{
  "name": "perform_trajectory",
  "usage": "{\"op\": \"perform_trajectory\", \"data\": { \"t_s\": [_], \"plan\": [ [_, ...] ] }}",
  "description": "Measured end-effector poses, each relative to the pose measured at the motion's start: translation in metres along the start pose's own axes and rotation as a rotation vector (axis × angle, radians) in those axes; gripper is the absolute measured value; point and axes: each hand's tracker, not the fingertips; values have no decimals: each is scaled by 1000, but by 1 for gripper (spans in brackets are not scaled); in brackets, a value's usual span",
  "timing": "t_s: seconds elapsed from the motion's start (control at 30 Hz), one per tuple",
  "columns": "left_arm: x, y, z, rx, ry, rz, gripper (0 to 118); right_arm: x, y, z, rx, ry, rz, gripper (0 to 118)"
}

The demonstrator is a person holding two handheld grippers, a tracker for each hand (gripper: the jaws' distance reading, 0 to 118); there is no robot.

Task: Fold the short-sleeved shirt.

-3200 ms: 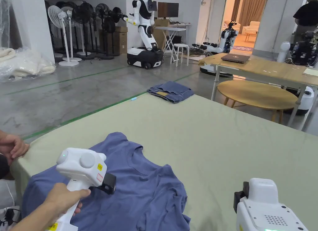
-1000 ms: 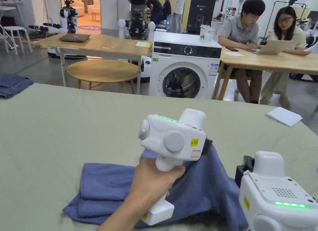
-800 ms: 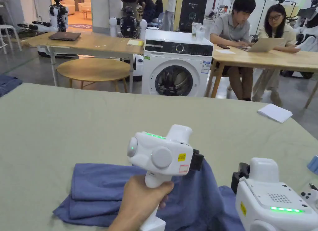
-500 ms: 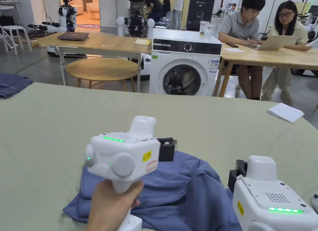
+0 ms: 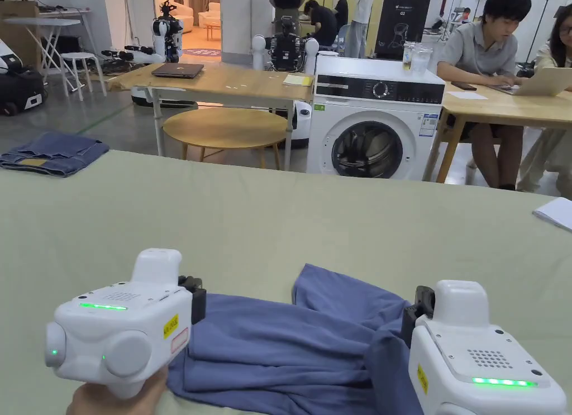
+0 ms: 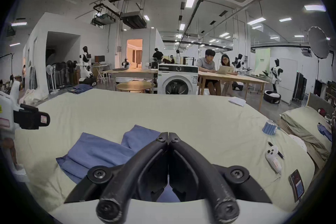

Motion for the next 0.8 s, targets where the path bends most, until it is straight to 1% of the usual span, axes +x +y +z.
{"op": "perform_trajectory", "data": {
  "t_s": [0.07,0.2,0.23,0.33,0.37,0.43,0.47,0.5,0.6,0.63,0.7,0.73,0.77,0.8],
  "plan": [
    [-20,5,-19,-52,-13,63,0,-2,-2,-4,-12,2,0,0],
    [-47,23,-69,-203,-19,58,0,0,-6,-11,-33,5,8,0],
    [-52,29,-82,-203,-15,51,0,2,-7,-13,-37,2,12,0],
    [-64,44,-121,-297,-20,105,0,9,-11,-19,-55,-10,8,0],
    [-66,48,-135,-321,-28,113,2,12,-13,-20,-63,-19,7,0],
    [-67,54,-161,-395,-22,130,35,19,-15,-23,-79,-27,3,0],
    [-65,54,-169,-433,-46,138,48,22,-16,-24,-83,-32,3,0],
    [-64,53,-180,-459,-42,155,48,26,-17,-25,-88,-41,8,0],
    [-68,43,-221,-545,8,177,55,38,-21,-27,-106,-69,20,0],
    [-67,39,-228,-584,10,184,58,42,-23,-28,-111,-76,20,0],
    [-63,26,-240,-631,-15,179,58,50,-25,-28,-125,-93,22,0],
    [-60,20,-243,-640,41,143,58,56,-27,-29,-132,-105,23,0],
    [-55,21,-241,-603,45,115,58,60,-28,-29,-139,-112,23,0],
    [-48,22,-237,-581,72,85,54,64,-29,-28,-146,-123,21,0]
  ]
}}
